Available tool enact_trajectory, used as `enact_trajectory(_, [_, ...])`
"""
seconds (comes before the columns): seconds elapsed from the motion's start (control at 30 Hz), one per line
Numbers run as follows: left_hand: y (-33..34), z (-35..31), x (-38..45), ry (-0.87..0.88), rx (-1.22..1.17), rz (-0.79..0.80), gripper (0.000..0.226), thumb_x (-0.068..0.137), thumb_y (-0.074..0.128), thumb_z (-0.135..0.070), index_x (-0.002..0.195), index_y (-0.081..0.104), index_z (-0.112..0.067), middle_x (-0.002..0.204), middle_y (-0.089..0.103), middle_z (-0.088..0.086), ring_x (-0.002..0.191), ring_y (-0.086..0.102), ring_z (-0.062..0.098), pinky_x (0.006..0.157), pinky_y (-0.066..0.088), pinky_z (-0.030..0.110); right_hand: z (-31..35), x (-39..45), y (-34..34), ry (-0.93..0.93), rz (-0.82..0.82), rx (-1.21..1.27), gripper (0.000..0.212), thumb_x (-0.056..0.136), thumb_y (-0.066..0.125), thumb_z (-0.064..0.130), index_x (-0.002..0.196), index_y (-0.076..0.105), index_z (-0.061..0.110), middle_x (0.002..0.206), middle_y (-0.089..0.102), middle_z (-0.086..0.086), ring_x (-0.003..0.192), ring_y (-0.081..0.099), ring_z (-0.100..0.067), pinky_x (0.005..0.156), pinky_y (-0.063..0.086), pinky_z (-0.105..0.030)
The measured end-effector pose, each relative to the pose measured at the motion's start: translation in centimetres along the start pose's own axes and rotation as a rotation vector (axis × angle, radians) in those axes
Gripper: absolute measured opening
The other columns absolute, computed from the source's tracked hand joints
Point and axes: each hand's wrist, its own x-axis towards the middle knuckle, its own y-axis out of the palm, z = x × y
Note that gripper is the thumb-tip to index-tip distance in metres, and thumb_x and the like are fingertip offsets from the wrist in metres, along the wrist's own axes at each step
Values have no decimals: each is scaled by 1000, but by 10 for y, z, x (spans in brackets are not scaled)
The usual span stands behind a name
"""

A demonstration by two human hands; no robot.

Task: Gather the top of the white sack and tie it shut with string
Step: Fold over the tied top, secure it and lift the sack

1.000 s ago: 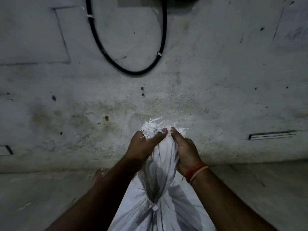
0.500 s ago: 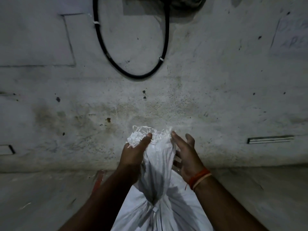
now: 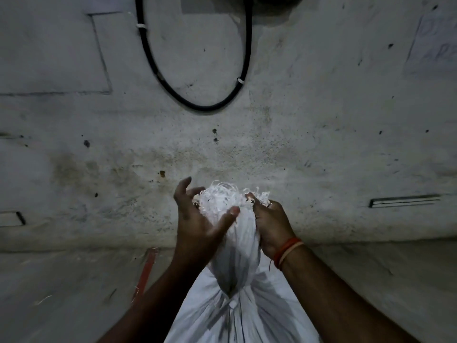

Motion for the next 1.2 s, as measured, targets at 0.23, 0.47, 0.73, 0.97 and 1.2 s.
enact_trajectory(0.23, [6, 21, -37, 430, 377, 301, 100, 71, 78, -57, 151, 25, -28, 163, -2, 11, 151, 11, 31, 110, 41, 49, -2, 18, 5, 68, 11, -83, 33, 88, 66, 31, 91, 76, 0, 90, 78, -20, 90, 74, -37, 89, 59, -49])
enact_trajectory(0.47, [15, 36, 12, 243, 485, 449, 110, 51, 85, -64, 143, 38, -26, 136, 51, -1, 121, 49, 13, 93, 36, 16, 4, 28, 2, 351, 210, -104, 56, 90, 62, 51, 110, 71, -1, 103, 77, -19, 102, 72, -34, 98, 54, -39])
enact_trajectory(0.73, [4, 43, 31, 5, 566, 284, 62, 50, 82, -71, 91, 75, -25, 86, 75, -8, 77, 69, 9, 69, 54, 31, 2, 13, -17, -10, 73, -148, 39, 95, 48, 58, 101, 60, 21, 102, 70, -9, 95, 70, -27, 86, 59, -48])
enact_trajectory(0.97, [2, 36, 33, -281, 315, 525, 48, 49, 92, -55, 80, 77, -21, 76, 76, -6, 72, 72, 8, 64, 58, 32, -31, -2, -24, -185, 144, -266, 28, 94, 58, 34, 117, 66, 21, 107, 75, -11, 102, 71, -28, 90, 58, -50])
enact_trajectory(1.2, [-9, 24, 41, -593, 169, 947, 62, 61, 84, -60, 103, 76, -15, 99, 78, 3, 96, 73, 22, 96, 56, 43, -18, 10, -32, -94, 139, -606, 55, 87, 60, 60, 56, 52, 15, 58, 49, -10, 57, 47, -18, 61, 40, -33])
